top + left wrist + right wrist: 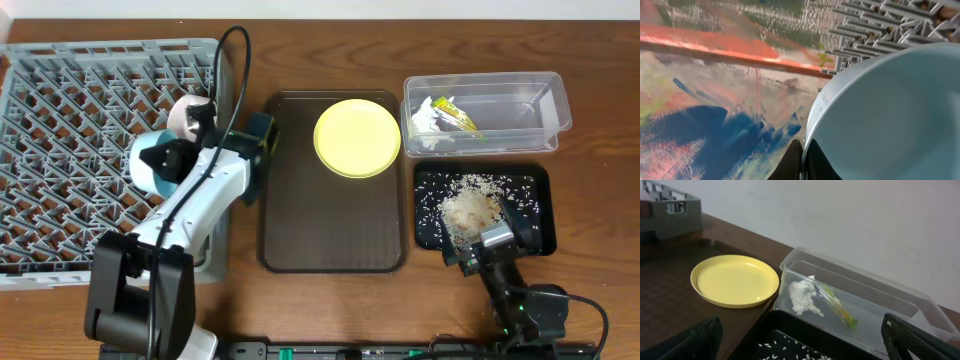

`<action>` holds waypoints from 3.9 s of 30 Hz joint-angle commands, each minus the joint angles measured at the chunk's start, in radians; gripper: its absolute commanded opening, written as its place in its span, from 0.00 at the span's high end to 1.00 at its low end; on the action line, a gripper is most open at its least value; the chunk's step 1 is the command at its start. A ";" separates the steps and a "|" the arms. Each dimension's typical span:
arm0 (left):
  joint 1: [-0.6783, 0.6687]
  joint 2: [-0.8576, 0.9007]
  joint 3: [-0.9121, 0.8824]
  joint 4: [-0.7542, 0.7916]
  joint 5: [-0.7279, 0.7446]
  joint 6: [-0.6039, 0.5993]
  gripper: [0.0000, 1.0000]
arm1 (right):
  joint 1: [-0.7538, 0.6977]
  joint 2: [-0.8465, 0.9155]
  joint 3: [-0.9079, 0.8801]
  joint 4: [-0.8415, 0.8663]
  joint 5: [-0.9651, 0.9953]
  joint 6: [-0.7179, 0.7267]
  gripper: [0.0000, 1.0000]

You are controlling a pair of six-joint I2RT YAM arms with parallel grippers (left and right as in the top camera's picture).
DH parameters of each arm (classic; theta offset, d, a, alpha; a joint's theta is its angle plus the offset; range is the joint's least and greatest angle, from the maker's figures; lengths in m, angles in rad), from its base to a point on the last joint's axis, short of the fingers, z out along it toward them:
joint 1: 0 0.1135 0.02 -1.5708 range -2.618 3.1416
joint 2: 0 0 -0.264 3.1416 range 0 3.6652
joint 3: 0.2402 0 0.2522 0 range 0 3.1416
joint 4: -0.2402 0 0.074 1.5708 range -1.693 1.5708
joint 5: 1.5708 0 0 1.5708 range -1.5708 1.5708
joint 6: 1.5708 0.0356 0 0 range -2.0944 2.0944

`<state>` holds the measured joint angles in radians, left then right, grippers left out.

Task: Sort waste into correct bins and load items into the dishwasher
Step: 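Carry blue bowl with left gripper into dish rack and release, then reach left gripper to the yellow plate and grasp its edge, then lift yellow plate with left gripper and stand it in dish rack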

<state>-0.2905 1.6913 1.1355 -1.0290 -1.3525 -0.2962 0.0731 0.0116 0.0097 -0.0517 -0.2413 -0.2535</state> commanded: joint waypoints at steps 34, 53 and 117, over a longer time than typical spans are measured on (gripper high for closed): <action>-0.050 -0.341 0.116 -0.014 1.070 -0.080 0.51 | -0.008 -0.006 -0.005 0.000 0.005 0.013 0.01; -0.112 0.058 0.112 0.615 1.476 0.048 0.41 | -0.008 -0.006 -0.005 0.000 0.005 0.013 0.01; 0.234 -0.254 0.112 0.504 0.312 0.787 0.94 | -0.008 -0.006 -0.005 0.000 0.005 0.013 0.01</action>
<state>-0.0692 1.4166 1.2438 -0.5510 -1.0054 0.4297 0.0731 0.0116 0.0093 -0.0517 -0.2379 -0.2535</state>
